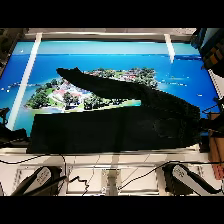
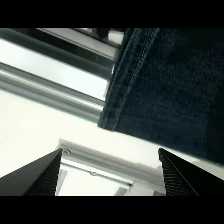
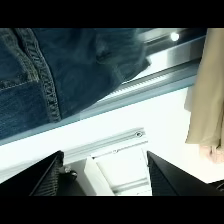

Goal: Fold the clothes and pants, and hang the long-sleeved shirts on hangers.

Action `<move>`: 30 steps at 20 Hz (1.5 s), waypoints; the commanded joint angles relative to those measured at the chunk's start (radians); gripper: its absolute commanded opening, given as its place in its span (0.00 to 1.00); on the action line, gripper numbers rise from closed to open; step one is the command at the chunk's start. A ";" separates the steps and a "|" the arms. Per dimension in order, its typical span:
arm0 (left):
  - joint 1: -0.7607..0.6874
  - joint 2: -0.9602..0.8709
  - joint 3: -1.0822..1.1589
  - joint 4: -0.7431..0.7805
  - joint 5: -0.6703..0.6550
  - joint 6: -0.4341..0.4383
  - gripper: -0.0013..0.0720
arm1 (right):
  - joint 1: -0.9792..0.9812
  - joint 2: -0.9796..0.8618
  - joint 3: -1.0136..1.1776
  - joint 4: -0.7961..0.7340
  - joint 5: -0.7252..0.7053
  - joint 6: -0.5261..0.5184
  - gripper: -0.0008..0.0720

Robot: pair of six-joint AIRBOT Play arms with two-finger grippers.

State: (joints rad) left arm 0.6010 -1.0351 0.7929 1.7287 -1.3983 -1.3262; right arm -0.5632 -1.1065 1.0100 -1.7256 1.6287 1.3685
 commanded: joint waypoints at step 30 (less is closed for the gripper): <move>-0.140 0.000 0.071 -0.249 0.303 -0.099 0.98 | -0.244 -0.766 0.352 0.863 -0.398 0.091 0.89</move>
State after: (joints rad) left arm 0.4957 -1.0355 0.8639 1.5078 -1.1530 -1.4250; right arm -0.8349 -1.8305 1.3636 -0.9478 1.2701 1.4582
